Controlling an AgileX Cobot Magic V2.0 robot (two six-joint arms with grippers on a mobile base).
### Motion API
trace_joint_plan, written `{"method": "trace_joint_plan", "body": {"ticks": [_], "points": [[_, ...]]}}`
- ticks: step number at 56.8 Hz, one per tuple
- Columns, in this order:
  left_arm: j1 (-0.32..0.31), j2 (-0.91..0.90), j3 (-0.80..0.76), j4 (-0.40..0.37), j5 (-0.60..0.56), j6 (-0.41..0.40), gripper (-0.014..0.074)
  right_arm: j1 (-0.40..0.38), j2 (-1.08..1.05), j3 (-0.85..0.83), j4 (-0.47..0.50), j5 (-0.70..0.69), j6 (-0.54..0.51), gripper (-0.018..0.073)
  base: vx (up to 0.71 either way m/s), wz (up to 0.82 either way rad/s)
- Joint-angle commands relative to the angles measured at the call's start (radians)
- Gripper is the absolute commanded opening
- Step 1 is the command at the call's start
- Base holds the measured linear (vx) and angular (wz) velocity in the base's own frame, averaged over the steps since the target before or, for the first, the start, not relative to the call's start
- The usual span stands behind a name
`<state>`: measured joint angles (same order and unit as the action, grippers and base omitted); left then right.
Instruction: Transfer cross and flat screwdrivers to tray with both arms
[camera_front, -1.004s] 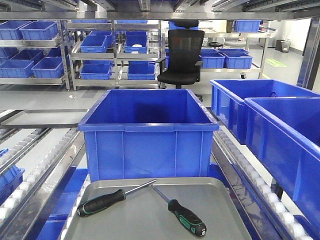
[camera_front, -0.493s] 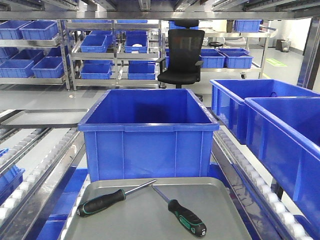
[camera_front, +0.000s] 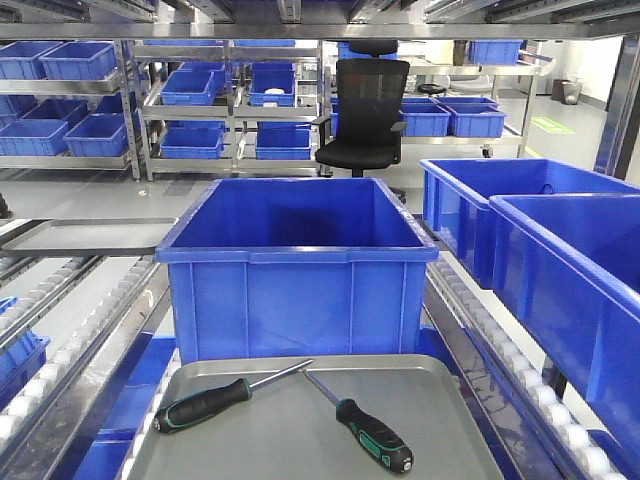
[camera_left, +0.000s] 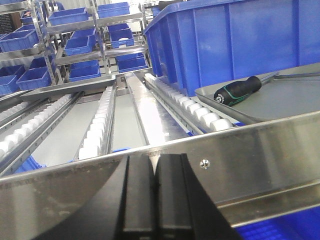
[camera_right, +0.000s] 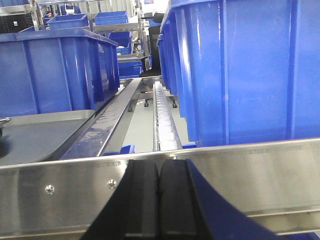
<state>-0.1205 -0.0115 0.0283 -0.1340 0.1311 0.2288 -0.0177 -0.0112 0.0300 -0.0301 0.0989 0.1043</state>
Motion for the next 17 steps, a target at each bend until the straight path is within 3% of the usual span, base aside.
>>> {"method": "trace_joint_plan", "body": {"ticks": [1,17], "points": [[0.001,-0.001,-0.027,-0.001,-0.08,-0.01,0.0003,-0.003,-0.007,0.008,-0.006,-0.081,-0.009,-0.0008,0.0,0.0],[0.001,-0.001,-0.027,-0.001,-0.08,-0.01,0.0003,-0.004,-0.007,0.008,-0.006,-0.081,-0.009,-0.0008,0.0,0.0]]}}
